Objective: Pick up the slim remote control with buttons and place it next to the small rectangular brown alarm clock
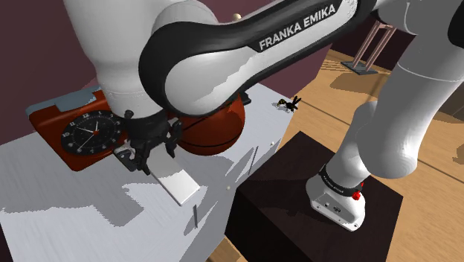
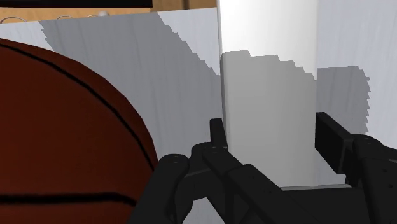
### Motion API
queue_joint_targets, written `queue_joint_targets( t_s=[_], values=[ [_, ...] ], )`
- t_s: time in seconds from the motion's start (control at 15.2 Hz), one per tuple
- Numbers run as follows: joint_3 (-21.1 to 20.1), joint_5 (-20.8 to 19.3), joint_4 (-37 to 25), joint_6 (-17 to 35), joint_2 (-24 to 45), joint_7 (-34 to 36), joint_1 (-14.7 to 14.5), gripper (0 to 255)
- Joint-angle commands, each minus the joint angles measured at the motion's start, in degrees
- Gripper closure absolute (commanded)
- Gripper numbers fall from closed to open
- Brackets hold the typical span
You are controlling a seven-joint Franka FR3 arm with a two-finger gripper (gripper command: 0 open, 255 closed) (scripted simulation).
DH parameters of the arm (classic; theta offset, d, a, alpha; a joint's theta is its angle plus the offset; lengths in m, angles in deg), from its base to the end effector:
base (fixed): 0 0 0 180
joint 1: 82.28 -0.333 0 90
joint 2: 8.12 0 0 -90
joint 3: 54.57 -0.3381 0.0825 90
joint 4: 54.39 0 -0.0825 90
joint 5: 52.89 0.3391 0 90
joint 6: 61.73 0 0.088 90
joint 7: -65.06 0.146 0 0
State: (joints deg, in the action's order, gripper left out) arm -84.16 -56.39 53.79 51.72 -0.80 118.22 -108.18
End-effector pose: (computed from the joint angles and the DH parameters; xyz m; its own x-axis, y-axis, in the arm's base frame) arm 0.3226 0.4426 0.4459 0.9979 0.0625 -0.0169 0.0626 -0.9980 0.0103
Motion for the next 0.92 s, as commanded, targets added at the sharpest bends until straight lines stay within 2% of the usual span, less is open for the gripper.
queue_joint_targets(
  t_s=[0.0, 0.86],
  values=[
    [0.0, -0.2, 1.3, 1.6, 0.2, 0.1, 0.0, 255],
    [0.6, -3.0, 6.7, 10.7, 4.6, 2.0, -0.6, 255]
  ],
)
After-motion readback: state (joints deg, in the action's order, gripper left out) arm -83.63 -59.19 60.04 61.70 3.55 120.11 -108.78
